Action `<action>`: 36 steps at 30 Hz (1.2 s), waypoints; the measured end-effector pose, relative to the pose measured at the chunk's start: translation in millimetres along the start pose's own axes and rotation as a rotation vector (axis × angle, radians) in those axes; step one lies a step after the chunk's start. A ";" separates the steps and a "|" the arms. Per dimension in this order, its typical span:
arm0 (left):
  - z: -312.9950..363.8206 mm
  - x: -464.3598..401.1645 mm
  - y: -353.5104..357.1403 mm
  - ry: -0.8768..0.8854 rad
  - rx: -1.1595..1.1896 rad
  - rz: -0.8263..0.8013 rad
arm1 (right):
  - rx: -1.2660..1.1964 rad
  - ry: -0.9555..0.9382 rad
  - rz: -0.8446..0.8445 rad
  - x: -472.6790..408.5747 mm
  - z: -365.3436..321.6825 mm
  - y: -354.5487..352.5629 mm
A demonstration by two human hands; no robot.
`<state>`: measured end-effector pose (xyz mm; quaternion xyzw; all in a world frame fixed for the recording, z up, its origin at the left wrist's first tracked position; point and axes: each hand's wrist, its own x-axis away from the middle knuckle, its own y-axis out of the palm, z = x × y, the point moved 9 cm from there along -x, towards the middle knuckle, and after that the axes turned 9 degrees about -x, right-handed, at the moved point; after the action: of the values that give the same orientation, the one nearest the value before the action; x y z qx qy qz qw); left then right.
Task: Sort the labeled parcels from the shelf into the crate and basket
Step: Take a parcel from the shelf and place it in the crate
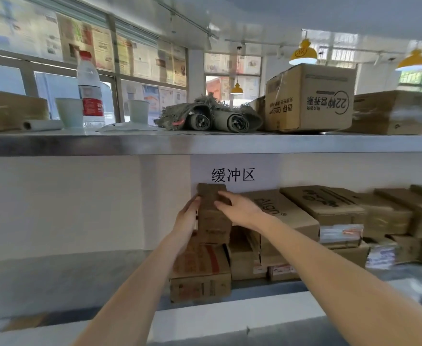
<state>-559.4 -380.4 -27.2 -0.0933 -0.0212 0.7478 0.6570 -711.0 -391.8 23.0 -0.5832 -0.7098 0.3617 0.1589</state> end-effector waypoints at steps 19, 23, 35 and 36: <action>15.4 133.4 -40.9 -0.040 0.278 -0.196 | -0.276 0.127 0.338 182.0 -64.4 17.5; 19.4 176.7 -6.6 -0.059 0.428 -0.372 | -0.418 0.171 0.445 239.5 -45.3 7.7; 69.3 296.1 128.6 0.220 0.155 -0.599 | -0.330 0.264 0.738 421.5 -6.5 -88.3; 75.1 304.2 144.1 0.225 0.149 -0.610 | -0.346 0.284 0.738 434.5 -0.1 -97.4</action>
<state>-749.2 -93.0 -9.8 -0.1164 0.0794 0.5012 0.8538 -897.3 12.2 5.9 -0.8601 -0.4748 0.1860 0.0149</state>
